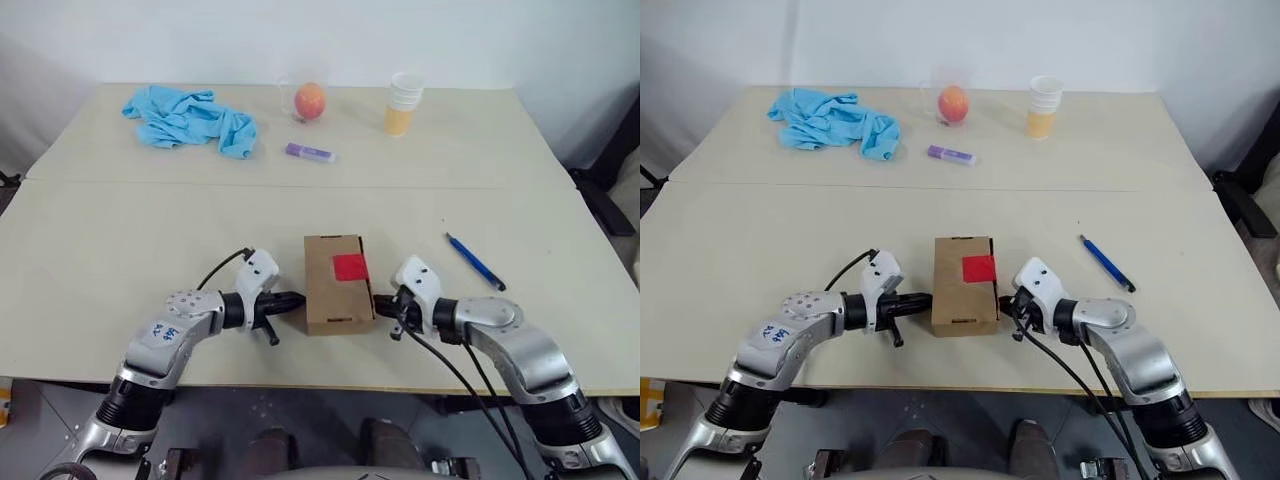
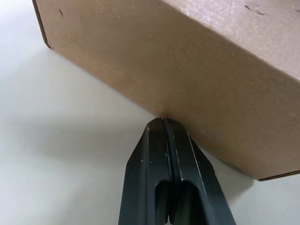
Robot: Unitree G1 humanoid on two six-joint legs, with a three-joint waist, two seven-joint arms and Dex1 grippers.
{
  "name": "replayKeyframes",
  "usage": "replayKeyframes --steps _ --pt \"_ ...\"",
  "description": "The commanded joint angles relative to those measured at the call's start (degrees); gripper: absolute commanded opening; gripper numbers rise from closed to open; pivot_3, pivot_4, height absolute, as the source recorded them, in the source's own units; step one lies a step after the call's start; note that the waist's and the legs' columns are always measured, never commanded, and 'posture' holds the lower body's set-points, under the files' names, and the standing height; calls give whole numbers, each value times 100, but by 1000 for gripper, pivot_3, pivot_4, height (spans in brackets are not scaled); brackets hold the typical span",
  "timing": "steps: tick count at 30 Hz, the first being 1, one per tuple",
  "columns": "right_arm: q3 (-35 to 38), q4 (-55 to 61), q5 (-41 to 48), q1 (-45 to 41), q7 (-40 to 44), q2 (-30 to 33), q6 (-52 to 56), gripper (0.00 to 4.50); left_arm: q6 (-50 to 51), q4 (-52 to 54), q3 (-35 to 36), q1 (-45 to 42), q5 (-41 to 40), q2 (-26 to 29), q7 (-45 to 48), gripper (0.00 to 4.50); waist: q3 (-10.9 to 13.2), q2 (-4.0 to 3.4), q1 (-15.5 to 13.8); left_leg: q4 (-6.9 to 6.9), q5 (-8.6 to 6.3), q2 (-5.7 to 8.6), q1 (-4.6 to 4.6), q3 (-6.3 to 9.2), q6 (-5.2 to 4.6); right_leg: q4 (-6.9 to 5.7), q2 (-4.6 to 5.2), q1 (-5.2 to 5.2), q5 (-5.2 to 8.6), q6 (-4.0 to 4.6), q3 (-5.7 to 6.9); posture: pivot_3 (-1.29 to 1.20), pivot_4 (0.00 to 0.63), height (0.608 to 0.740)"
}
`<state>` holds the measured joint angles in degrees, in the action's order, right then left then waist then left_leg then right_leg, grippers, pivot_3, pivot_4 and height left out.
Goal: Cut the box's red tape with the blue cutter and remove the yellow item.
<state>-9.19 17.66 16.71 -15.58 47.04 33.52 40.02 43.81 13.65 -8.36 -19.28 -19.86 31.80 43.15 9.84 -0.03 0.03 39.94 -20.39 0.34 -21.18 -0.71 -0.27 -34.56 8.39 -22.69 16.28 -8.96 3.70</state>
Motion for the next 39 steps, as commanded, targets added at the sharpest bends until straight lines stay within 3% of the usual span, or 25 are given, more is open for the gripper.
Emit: replayKeyframes --steps 1,3,7,14,20,39 --pt "919 432 763 15 222 393 668 201 39 149 214 -138 -39 737 516 0 7 0 -7 0 0 0 -1 2 0 1 0 0 0 0 1 0 150 740" --pt "1494 645 1458 -125 312 627 1425 628 -34 -17 278 -393 -32 1237 904 0 17 -4 -8 1 0 -1 -5 1 -1 4 0 -1 0 0 1 0 150 740" --pt "1943 888 2330 -526 182 915 2628 1994 207 6 242 -1145 -589 1487 1694 0 22 -4 -33 0 -2 -4 -5 9 -3 9 0 1 1 2 6 0 150 740" --pt "2085 679 2754 -1491 -1068 6 4037 4381 133 -460 -408 -1963 -234 511 1282 0 22 -5 -31 -5 -7 5 -12 10 -7 12 3 0 1 2 11 0 150 740" --pt "1614 598 2502 -1482 -1397 -134 3877 4449 326 -529 -781 -1971 67 29 803 0 22 -5 -14 -11 -8 9 -19 5 -8 13 2 -10 1 2 9 0 150 740" --pt "1492 -215 2308 -1229 -1201 417 3282 4449 244 -529 -1109 -1705 298 87 788 0 20 -4 -68 -2 -9 7 1 7 -11 12 2 12 1 2 7 0 150 740"
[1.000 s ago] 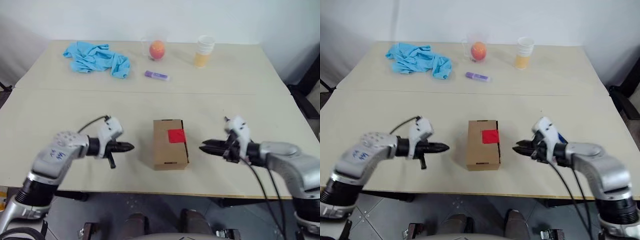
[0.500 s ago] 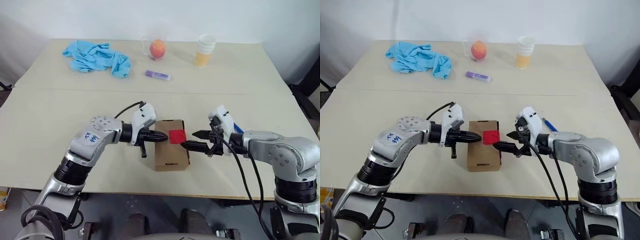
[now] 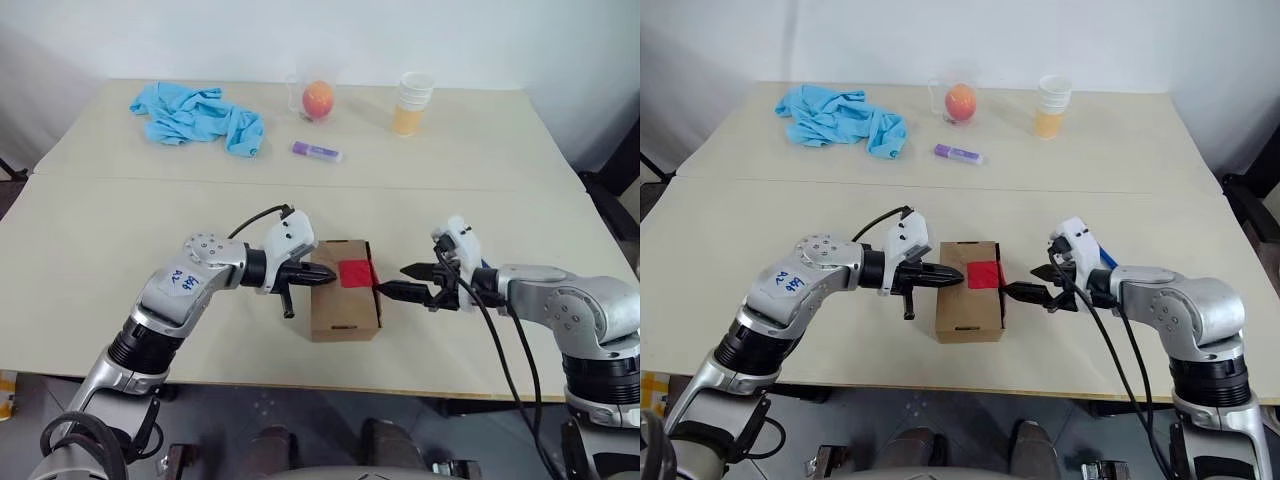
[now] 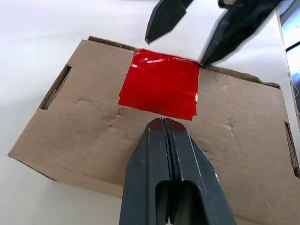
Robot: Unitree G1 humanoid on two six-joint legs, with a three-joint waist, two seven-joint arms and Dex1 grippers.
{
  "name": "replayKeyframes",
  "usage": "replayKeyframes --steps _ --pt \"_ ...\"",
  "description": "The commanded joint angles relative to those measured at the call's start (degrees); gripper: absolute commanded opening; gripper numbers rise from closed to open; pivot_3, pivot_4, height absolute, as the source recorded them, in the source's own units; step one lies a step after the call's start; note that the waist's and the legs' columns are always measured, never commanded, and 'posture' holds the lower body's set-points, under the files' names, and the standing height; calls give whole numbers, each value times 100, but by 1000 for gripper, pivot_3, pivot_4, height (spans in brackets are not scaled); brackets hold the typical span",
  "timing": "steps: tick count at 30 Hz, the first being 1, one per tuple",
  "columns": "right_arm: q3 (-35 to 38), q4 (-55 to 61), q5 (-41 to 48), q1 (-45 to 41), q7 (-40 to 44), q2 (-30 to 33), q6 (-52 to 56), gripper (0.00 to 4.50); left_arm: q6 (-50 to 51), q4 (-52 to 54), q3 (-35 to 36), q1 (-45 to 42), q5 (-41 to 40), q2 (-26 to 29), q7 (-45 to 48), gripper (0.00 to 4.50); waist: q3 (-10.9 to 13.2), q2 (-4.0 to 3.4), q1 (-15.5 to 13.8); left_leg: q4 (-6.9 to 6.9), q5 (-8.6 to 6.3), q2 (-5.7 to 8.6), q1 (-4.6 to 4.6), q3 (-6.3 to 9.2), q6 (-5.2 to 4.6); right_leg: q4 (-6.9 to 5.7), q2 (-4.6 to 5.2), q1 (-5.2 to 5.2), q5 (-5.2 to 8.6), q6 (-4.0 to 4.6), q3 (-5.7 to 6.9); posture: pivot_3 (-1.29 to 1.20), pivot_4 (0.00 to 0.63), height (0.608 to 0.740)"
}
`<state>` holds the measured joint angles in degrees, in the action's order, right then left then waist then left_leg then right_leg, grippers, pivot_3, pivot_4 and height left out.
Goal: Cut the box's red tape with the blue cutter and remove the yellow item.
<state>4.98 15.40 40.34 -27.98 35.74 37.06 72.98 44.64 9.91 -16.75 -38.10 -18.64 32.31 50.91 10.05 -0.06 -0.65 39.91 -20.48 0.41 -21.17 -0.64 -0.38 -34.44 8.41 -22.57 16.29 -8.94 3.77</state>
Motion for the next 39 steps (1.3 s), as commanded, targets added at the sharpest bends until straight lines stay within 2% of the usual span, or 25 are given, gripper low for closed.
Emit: replayKeyframes --steps 1,6,11,13,19,27,33,39 --pt "65 9 -45 5 -87 54 -8 4449 167 -156 -272 175 171 32 13 0 -1 -1 -2 0 0 0 0 0 0 0 0 0 0 0 0 0 150 740" --pt "-152 128 -209 -172 -356 51 128 4449 192 -154 -287 153 172 5 -1 0 -1 -1 -14 1 0 -1 1 0 0 0 0 0 0 0 0 0 150 740" --pt "-413 348 -305 -732 -901 -220 666 4449 89 -228 -387 118 275 -47 -15 0 -1 -1 -13 3 1 -3 2 0 2 -2 0 0 0 0 0 0 150 740" --pt "-795 404 -591 -1002 -1189 -118 926 4449 -13 -300 -490 69 383 -76 1 0 -1 -2 -18 4 1 -3 2 1 2 -3 0 0 0 0 0 0 150 740" --pt "-1302 434 -1177 -1205 -1433 55 583 4449 -45 -442 -656 31 547 -178 -3 0 -7 7 -66 6 2 1 3 0 0 -3 0 2 -1 -1 0 0 150 740" --pt "-1063 242 -1485 -1004 -1726 -189 431 4449 66 -506 -987 267 803 -72 29 0 -28 13 -71 5 2 1 7 1 -1 -2 0 8 -1 -1 0 0 150 740" --pt "-534 -136 -1501 -876 -1901 -466 456 4449 80 -569 -1047 380 841 -13 75 0 -37 16 -70 4 2 0 9 3 -2 0 0 11 -1 -1 0 0 150 740" --pt "-593 -205 -1638 -569 -1723 -262 213 4449 119 -538 -1070 440 829 7 85 0 -52 1 -58 -5 2 -1 12 2 -2 4 0 10 0 1 1 0 150 740"
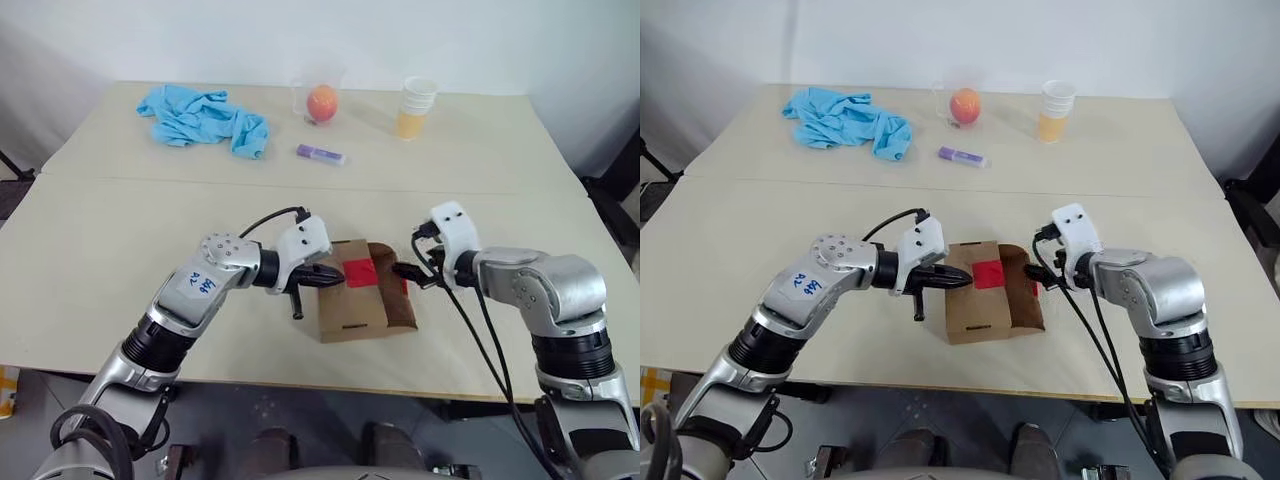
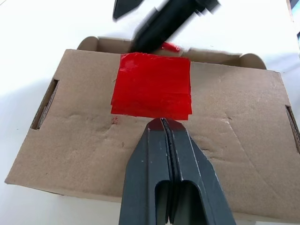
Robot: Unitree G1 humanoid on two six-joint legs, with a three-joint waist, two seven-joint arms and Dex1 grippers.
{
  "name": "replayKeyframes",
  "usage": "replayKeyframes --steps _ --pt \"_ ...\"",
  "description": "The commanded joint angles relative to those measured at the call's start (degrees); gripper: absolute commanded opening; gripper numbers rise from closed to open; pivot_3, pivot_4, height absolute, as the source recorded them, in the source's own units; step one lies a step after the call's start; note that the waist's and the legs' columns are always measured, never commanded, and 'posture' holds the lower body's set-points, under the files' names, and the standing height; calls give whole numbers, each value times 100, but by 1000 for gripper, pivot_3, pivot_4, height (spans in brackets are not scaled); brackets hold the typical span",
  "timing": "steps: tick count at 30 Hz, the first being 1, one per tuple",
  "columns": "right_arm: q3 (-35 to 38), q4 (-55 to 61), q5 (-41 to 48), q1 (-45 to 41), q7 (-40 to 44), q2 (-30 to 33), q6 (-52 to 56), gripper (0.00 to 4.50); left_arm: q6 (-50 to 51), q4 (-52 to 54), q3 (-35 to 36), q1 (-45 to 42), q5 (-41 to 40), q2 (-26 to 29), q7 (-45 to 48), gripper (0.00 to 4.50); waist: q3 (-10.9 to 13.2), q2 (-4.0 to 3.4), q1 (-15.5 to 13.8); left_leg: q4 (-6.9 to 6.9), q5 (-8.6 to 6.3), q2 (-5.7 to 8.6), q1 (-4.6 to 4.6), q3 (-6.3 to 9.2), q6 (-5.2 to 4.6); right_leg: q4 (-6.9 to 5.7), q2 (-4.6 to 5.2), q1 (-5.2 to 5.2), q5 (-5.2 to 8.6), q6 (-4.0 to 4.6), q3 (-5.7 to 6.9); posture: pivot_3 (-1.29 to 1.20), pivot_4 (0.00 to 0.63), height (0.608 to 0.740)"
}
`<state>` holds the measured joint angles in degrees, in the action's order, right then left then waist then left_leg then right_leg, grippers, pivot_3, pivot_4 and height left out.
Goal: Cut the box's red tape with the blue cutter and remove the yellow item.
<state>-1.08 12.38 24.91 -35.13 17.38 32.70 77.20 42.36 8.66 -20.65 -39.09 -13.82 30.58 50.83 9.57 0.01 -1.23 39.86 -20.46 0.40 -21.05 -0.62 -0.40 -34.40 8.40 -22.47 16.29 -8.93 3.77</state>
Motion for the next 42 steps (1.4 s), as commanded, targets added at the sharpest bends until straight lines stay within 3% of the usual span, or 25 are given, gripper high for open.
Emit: replayKeyframes --steps 1,8,12,17,23,30,33,40,41,42 --pt "-30 122 -118 202 165 222 -251 4449 354 -407 -677 546 344 179 90 0 -7 -10 2 -2 0 1 0 -1 0 2 0 0 0 0 0 0 150 740" --pt "-110 425 -105 605 417 170 -585 4449 301 -467 -628 504 377 198 72 0 -39 -36 6 -14 0 -1 5 -3 -1 12 -3 1 0 0 -1 0 150 740" --pt "468 249 275 588 1078 465 -775 4449 286 -463 -597 484 385 208 48 0 -42 -36 6 -16 0 -2 6 -3 -1 17 -4 2 0 0 -1 0 150 740" --pt "1263 -1006 1246 -27 2063 754 193 4449 184 -467 -596 493 395 245 86 0 -42 -36 7 -16 0 -6 8 -4 -3 21 -5 5 0 -1 -1 0 150 740" --pt "672 -2162 1225 -367 2668 782 203 4449 64 -495 -550 486 390 233 87 0 -44 -36 15 -25 0 -9 12 -7 -2 30 -9 8 0 1 -3 0 150 740" --pt "-298 -2448 1105 -567 3323 555 -36 4449 -45 -437 -477 544 353 207 74 0 -51 -32 59 -26 1 -9 22 -6 -1 30 -9 15 0 0 -3 0 150 740" --pt "-596 -2391 1090 -684 3521 452 -64 3916 -79 -444 -448 579 363 198 33 0 -52 -31 88 -29 0 -9 28 -5 0 30 -9 19 0 0 -3 0 150 740" --pt "-1010 -2640 961 -883 3801 314 -119 1439 -125 -456 -381 593 365 221 9 0 -52 -31 113 -49 -1 -9 67 0 2 50 -5 58 0 0 0 0 150 740" --pt "-1004 -2746 956 -924 3813 267 -102 1140 -139 -465 -376 590 368 220 10 0 -52 -31 114 -52 -1 -8 70 0 2 51 -4 60 0 0 0 0 150 740" --pt "-1003 -2850 945 -965 3826 220 -104 1140 -152 -470 -365 590 370 219 6 0 -52 -31 114 -53 -2 -9 71 1 3 52 -4 61 0 1 1 0 150 740"
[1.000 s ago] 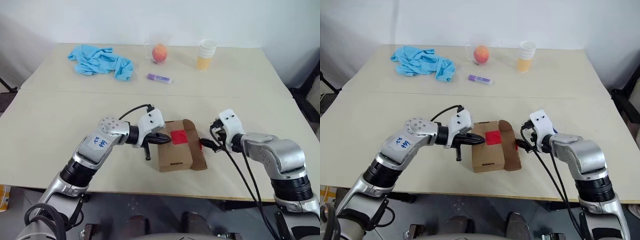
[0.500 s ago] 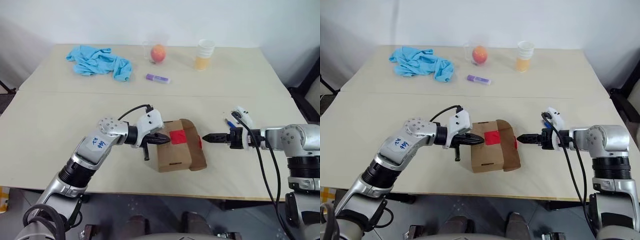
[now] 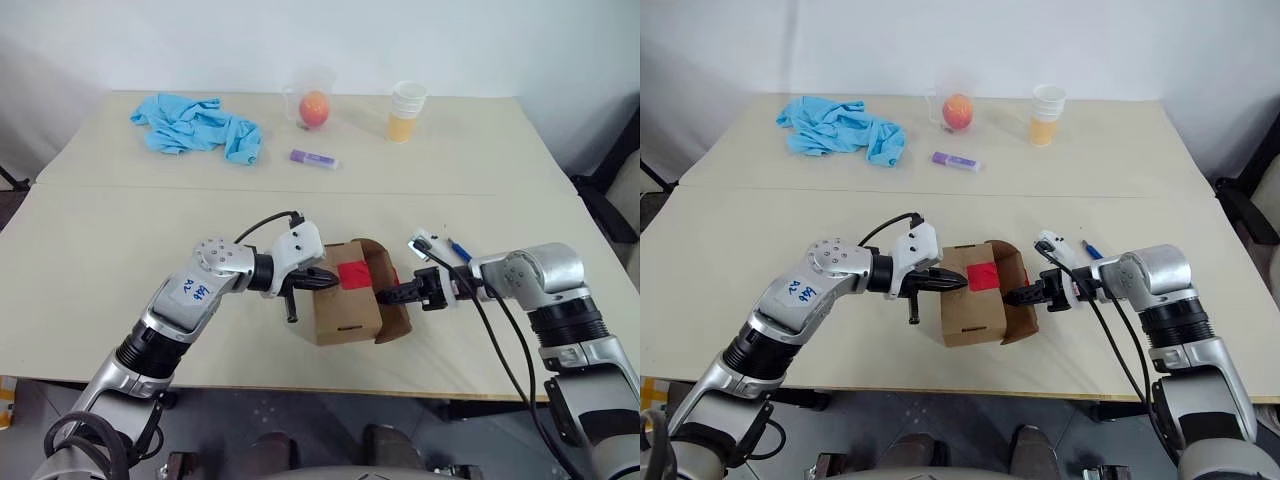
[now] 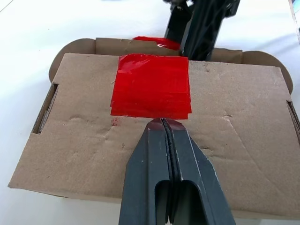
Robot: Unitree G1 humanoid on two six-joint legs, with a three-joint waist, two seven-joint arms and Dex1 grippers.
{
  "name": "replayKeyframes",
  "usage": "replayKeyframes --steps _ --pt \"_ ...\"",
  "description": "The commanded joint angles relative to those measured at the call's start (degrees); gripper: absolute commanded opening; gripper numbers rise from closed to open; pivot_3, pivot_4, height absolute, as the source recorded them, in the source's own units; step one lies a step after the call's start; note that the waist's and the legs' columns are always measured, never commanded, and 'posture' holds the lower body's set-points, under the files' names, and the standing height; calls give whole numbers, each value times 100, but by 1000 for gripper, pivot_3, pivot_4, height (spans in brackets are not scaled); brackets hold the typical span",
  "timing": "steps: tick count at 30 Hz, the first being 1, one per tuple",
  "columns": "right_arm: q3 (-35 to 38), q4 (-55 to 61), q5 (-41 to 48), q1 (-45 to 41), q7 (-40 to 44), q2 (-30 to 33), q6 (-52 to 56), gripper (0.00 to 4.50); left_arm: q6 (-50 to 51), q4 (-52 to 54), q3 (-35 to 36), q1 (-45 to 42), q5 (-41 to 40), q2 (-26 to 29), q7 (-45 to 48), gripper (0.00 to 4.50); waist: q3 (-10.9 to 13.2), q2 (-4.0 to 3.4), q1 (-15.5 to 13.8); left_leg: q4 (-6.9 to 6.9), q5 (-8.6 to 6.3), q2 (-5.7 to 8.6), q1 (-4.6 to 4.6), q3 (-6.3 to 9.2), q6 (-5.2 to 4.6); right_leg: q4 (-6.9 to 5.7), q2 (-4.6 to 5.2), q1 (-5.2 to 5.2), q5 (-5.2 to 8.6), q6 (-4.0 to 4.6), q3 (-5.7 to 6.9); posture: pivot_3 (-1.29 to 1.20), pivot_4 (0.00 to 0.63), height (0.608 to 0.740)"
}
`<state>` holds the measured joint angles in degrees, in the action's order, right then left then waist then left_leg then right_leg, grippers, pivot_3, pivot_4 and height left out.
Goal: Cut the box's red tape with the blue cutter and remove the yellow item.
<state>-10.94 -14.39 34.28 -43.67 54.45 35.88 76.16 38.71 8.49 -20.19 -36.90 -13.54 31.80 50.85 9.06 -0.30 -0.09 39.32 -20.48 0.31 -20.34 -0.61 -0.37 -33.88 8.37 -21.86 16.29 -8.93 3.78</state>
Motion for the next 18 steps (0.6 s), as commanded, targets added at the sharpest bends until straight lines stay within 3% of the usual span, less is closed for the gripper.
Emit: replayKeyframes --steps 1,8,13,18 --pt "-35 -300 -28 -162 120 -148 -6 1140 196 -465 -402 368 344 97 6 0 0 0 1 -1 0 0 1 1 1 1 0 1 0 0 1 0 150 740" --pt "-529 -792 -409 -412 325 -290 -221 1140 -6 -560 -341 358 362 75 15 0 0 0 23 -5 -2 -1 17 3 5 6 3 19 0 0 5 0 150 740" --pt "-415 -902 -519 -579 296 -181 -129 30 -177 -586 -253 374 281 55 123 0 0 -1 30 -5 -1 -9 21 5 10 7 6 21 0 0 5 0 150 740" --pt "47 -746 -432 -702 81 145 355 30 -513 -831 -99 363 283 -239 -1 0 11 -19 -15 -7 0 -10 13 14 9 7 19 19 0 0 10 0 150 740"
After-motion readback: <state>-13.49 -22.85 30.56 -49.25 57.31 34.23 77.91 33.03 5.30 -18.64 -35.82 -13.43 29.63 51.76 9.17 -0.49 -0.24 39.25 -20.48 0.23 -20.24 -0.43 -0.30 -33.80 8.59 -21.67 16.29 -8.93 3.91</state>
